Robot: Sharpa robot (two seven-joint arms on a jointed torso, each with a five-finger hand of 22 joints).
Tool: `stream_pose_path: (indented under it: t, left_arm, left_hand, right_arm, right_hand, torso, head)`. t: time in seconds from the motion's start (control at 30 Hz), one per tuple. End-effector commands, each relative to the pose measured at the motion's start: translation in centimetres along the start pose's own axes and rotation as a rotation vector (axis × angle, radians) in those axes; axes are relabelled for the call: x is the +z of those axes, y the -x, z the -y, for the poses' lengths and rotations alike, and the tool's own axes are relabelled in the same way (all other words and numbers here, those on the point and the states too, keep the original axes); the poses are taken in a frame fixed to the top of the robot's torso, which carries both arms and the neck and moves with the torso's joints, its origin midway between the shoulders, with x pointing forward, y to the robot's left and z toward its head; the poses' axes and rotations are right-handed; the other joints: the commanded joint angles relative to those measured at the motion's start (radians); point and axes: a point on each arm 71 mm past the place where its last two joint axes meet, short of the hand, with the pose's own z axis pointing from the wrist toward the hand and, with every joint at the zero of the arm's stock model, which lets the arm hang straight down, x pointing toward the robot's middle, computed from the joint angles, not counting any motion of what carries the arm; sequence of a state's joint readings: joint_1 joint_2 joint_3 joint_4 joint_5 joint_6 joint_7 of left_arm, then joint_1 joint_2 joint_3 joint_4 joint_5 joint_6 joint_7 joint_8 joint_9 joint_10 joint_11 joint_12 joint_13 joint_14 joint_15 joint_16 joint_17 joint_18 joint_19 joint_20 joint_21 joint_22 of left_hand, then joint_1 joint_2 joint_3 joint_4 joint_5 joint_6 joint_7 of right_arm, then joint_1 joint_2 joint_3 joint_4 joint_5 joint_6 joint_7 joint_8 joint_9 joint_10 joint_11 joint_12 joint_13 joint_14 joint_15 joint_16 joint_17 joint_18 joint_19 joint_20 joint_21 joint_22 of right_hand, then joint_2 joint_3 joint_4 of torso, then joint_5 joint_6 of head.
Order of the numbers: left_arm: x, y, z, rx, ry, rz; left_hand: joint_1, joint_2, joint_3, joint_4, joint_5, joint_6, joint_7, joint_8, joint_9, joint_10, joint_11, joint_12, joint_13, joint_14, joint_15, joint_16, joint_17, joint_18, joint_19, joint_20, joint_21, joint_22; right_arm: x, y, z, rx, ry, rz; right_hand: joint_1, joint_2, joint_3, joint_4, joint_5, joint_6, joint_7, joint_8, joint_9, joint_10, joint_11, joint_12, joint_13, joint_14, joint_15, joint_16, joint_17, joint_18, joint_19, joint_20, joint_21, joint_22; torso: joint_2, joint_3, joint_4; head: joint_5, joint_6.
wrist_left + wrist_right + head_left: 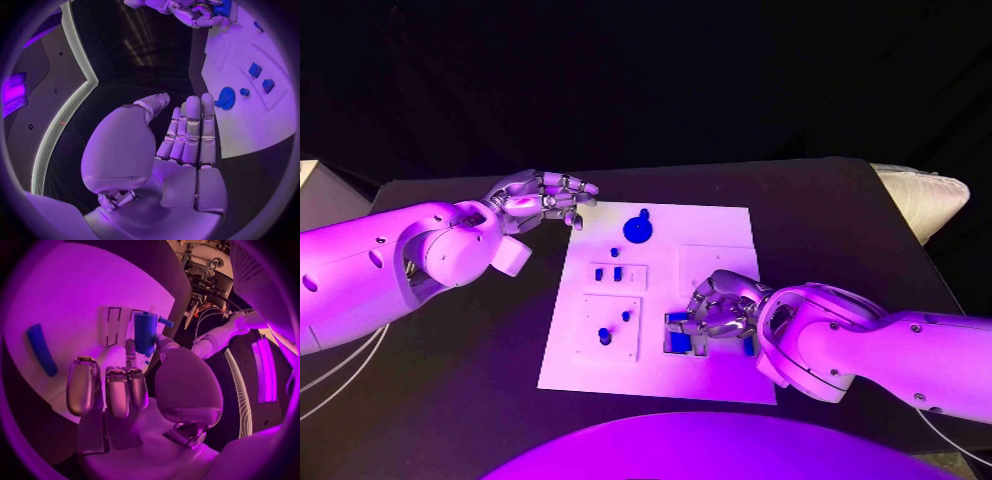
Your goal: Assemble the parts on the task board
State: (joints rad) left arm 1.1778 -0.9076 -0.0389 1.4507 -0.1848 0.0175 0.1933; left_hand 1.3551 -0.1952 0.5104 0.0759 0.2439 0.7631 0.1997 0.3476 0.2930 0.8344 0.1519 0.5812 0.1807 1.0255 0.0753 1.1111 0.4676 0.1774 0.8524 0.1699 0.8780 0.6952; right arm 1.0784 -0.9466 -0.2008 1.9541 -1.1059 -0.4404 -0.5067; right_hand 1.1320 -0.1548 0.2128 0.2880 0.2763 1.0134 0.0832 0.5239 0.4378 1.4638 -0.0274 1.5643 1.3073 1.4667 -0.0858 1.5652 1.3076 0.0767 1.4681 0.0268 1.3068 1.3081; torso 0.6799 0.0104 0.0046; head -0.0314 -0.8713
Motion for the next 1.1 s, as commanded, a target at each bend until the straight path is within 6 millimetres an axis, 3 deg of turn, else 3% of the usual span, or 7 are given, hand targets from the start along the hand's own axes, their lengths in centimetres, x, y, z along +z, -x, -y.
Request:
stream_pose_path:
  t: [0.03, 0.7, 0.8, 0.87, 0.97, 1.0, 1.1]
  left_arm:
    - [0.04, -0.27, 0.03, 0.0, -0.005, -0.024]
    - [-0.05, -0.21, 0.01, 0.0, -0.003, -0.023]
    - [-0.06, -0.2, 0.01, 0.0, -0.002, -0.023]
    - [-0.08, -0.19, 0.0, 0.0, -0.002, -0.023]
    - [-0.1, -0.17, 0.0, 0.0, -0.002, -0.022]
    - [-0.1, -0.16, 0.0, 0.0, -0.002, -0.022]
    - [-0.1, -0.16, 0.0, 0.0, -0.001, -0.022]
  left_hand:
    - [0.0, 0.006, -0.001, 0.003, -0.002, -0.008, 0.023, 0.004, -0.001, -0.007, 0.002, 0.004, 0.001, -0.005, 0.003, 0.005, 0.001, 0.006, 0.0, 0.005, -0.006, -0.001]
    - [0.0, 0.006, -0.001, 0.003, -0.002, -0.008, 0.023, 0.004, -0.001, -0.007, 0.002, 0.004, 0.001, -0.005, 0.003, 0.005, 0.001, 0.006, 0.0, 0.005, -0.006, -0.001]
    - [0.0, 0.006, -0.001, 0.003, -0.002, -0.008, 0.023, 0.004, -0.001, -0.007, 0.002, 0.004, 0.001, -0.005, 0.003, 0.005, 0.001, 0.006, 0.0, 0.005, -0.006, -0.001]
    - [0.0, 0.006, -0.001, 0.003, -0.002, -0.008, 0.023, 0.004, -0.001, -0.007, 0.002, 0.004, 0.001, -0.005, 0.003, 0.005, 0.001, 0.006, 0.0, 0.005, -0.006, -0.001]
    - [0.0, 0.006, -0.001, 0.003, -0.002, -0.008, 0.023, 0.004, -0.001, -0.007, 0.002, 0.004, 0.001, -0.005, 0.003, 0.005, 0.001, 0.006, 0.0, 0.005, -0.006, -0.001]
    - [0.0, 0.006, -0.001, 0.003, -0.002, -0.008, 0.023, 0.004, -0.001, -0.007, 0.002, 0.004, 0.001, -0.005, 0.003, 0.005, 0.001, 0.006, 0.0, 0.005, -0.006, -0.001]
    - [0.0, 0.006, -0.001, 0.003, -0.002, -0.008, 0.023, 0.004, -0.001, -0.007, 0.002, 0.004, 0.001, -0.005, 0.003, 0.005, 0.001, 0.006, 0.0, 0.005, -0.006, -0.001]
  right_arm:
    - [0.09, -0.14, 0.15, -0.015, -0.013, -0.016]
    - [0.65, -0.54, 0.02, -0.048, -0.018, -0.032]
    - [0.7, -0.53, 0.02, -0.054, -0.019, -0.03]
    - [0.73, -0.51, 0.02, -0.06, -0.018, -0.026]
    - [0.77, -0.49, 0.04, -0.066, -0.018, -0.024]
    - [0.78, -0.48, 0.05, -0.07, -0.018, -0.022]
    - [0.79, -0.44, 0.08, -0.077, -0.019, -0.019]
  right_hand:
    - [0.002, 0.002, 0.005, 0.003, 0.001, 0.053, -0.048, 0.005, 0.002, 0.107, -0.006, 0.007, 0.264, 0.104, -0.005, 0.006, 0.263, -0.021, 0.004, -0.006, 0.004, 0.108]
    - [-0.013, -0.005, 0.001, 0.004, -0.015, 0.051, -0.046, 0.007, 0.001, 0.107, -0.004, 0.007, 0.264, 0.104, -0.003, 0.006, 0.263, -0.02, 0.003, -0.005, 0.0, 0.108]
    - [-0.028, -0.005, -0.007, 0.004, -0.061, 0.05, -0.046, 0.012, 0.001, 0.107, -0.003, 0.007, 0.264, 0.104, -0.002, 0.006, 0.263, -0.02, 0.003, -0.004, -0.002, 0.108]
    - [-0.044, -0.005, -0.03, 0.005, -0.133, 0.049, -0.045, 0.017, 0.002, 0.107, -0.003, 0.007, 0.264, 0.104, -0.002, 0.006, 0.263, -0.02, 0.003, -0.003, -0.004, 0.109]
    - [-0.054, -0.004, -0.064, 0.006, -0.164, 0.047, -0.045, 0.022, 0.002, 0.107, -0.002, 0.007, 0.264, 0.104, -0.001, 0.006, 0.263, -0.019, 0.002, -0.003, -0.008, 0.108]
    - [-0.064, 0.0, -0.096, 0.004, -0.097, 0.041, -0.044, 0.027, 0.003, 0.107, -0.002, 0.007, 0.264, 0.104, -0.001, 0.006, 0.263, -0.019, 0.002, -0.003, -0.01, 0.109]
    - [-0.071, 0.003, -0.13, 0.004, -0.118, 0.038, -0.043, 0.032, 0.003, 0.107, -0.001, 0.007, 0.264, 0.104, 0.0, 0.006, 0.263, -0.019, 0.002, -0.002, -0.011, 0.11]
  torso:
    - [0.001, 0.0003, -0.0005]
    - [0.001, -0.0002, 0.0001]
    - [0.001, 0.0003, 0.0005]
    - [0.001, 0.0005, 0.0005]
    - [0.001, 0.0005, 0.0]
    - [0.001, 0.0005, -0.0002]
    - [0.0, 0.0007, -0.0005]
  head:
    - [0.001, 0.001]
    - [0.004, -0.001]
    - [0.004, -0.001]
    - [0.005, -0.001]
    - [0.005, -0.001]
    - [0.005, -0.001]
    - [0.006, -0.001]
